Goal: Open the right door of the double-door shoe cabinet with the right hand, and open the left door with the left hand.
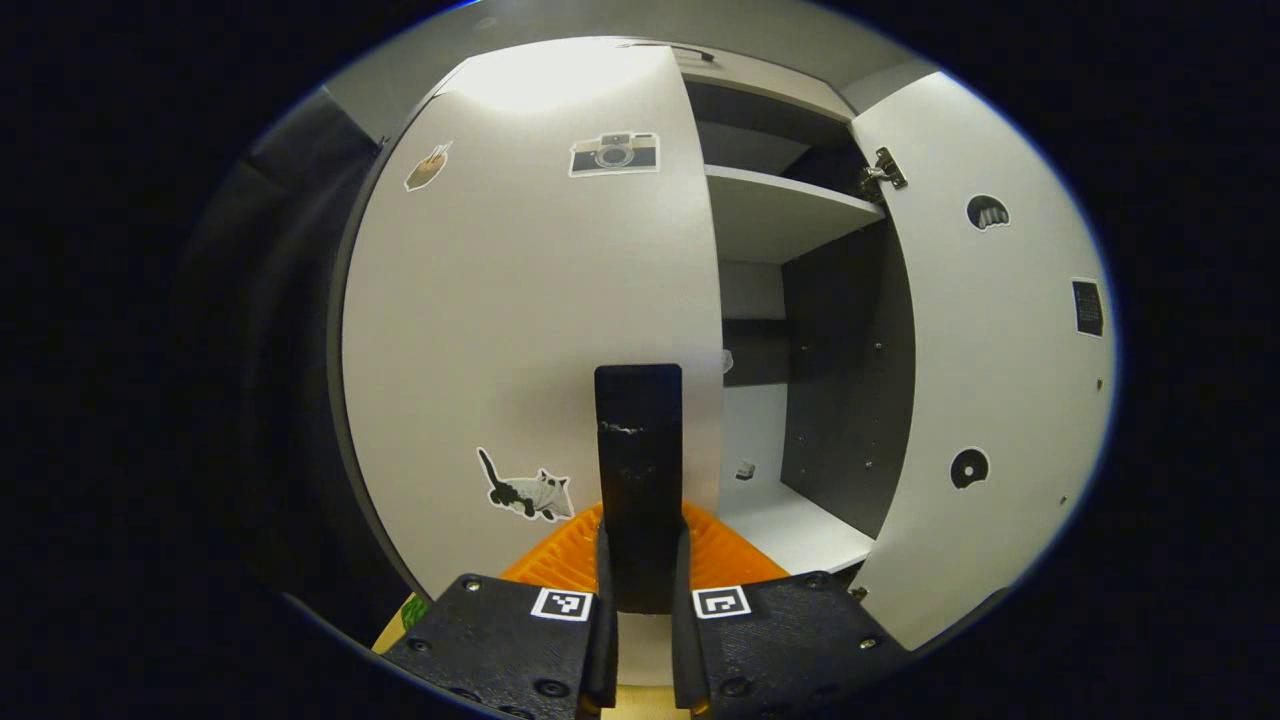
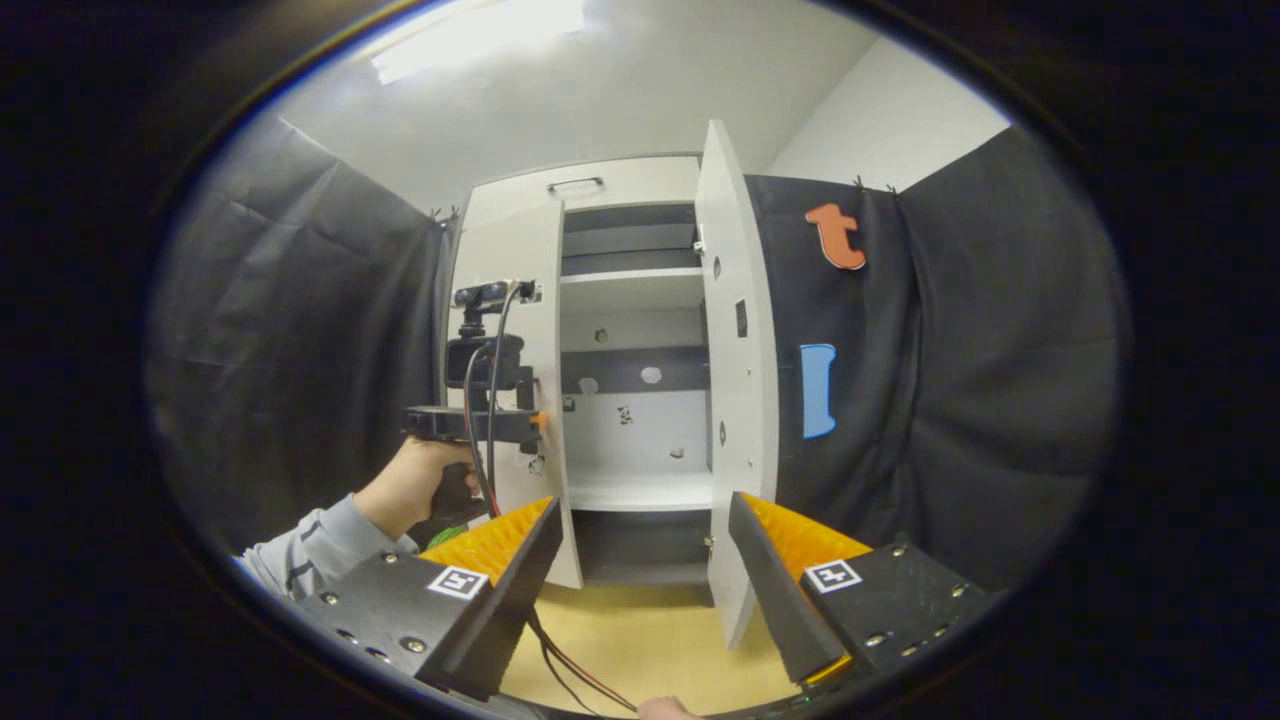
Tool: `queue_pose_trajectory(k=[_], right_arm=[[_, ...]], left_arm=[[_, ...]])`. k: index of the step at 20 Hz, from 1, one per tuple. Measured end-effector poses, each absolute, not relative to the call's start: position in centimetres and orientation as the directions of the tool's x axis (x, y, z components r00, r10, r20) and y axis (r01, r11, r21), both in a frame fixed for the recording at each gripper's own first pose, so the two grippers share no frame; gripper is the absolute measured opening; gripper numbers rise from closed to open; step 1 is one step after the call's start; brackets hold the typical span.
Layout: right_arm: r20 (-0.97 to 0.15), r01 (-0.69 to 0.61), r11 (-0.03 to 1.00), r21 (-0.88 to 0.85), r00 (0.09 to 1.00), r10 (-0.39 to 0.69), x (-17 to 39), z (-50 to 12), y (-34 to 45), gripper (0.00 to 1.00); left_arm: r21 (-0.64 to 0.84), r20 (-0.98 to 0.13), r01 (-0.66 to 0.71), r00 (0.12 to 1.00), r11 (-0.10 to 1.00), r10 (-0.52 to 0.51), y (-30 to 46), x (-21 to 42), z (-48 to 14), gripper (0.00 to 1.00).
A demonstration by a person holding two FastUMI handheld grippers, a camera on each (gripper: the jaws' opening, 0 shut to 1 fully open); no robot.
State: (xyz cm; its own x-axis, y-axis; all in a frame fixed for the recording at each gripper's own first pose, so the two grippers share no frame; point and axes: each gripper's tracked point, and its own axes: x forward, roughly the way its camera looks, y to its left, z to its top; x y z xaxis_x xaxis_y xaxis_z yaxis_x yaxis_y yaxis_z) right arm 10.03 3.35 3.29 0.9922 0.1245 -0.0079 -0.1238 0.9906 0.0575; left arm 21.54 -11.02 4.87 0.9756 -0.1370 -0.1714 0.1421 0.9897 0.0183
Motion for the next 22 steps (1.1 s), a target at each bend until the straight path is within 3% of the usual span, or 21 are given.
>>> queue_pose_trajectory(k=[1,2,6,7,9,10,11,15,21,22], right_arm=[[-0.011,-0.125,0.991,0.054,0.992,0.125,10.1,3.2,3.6,0.95],[-0.011,-0.121,0.991,0.049,0.992,0.122,10.1,3.3,3.6,0.99],[-0.007,-0.125,0.991,0.037,0.992,0.125,10.2,3.3,4.5,0.99],[-0.009,-0.141,0.989,0.048,0.990,0.142,10.2,3.3,5.1,0.95],[-0.008,-0.148,0.988,0.053,0.989,0.149,10.2,3.4,5.5,0.99],[-0.007,-0.143,0.989,0.042,0.990,0.143,10.1,3.5,5.4,0.95],[-0.006,-0.140,0.990,0.034,0.990,0.140,10.2,3.4,5.6,0.99],[-0.010,-0.159,0.987,0.031,0.987,0.159,10.1,3.3,6.5,0.96],[-0.014,-0.155,0.987,0.038,0.988,0.156,10.1,3.2,7.0,1.00],[-0.013,-0.156,0.987,0.035,0.988,0.157,10.1,3.4,7.1,0.95]], left_arm=[[0.024,-0.174,0.149,0.974,0.989,-0.143,-10.8,21.2,4.9,0.23],[0.021,-0.177,0.156,0.973,0.988,-0.150,-10.6,20.9,4.9,0.23],[0.020,-0.181,0.178,0.968,0.984,-0.172,-10.0,19.3,5.1,0.22],[0.015,-0.180,0.186,0.967,0.982,-0.180,-9.8,18.8,5.2,0.22],[0.017,-0.172,0.202,0.965,0.979,-0.197,-9.3,17.8,5.4,0.22],[0.015,-0.167,0.211,0.964,0.977,-0.206,-9.0,17.3,5.6,0.22],[0.012,-0.167,0.219,0.962,0.976,-0.214,-8.7,16.8,5.6,0.22],[0.013,-0.159,0.230,0.961,0.973,-0.225,-7.7,15.1,5.9,0.22],[0.014,-0.152,0.249,0.958,0.968,-0.244,-6.0,13.0,6.3,0.22],[0.016,-0.149,0.251,0.958,0.968,-0.245,-5.7,12.7,6.4,0.22]])
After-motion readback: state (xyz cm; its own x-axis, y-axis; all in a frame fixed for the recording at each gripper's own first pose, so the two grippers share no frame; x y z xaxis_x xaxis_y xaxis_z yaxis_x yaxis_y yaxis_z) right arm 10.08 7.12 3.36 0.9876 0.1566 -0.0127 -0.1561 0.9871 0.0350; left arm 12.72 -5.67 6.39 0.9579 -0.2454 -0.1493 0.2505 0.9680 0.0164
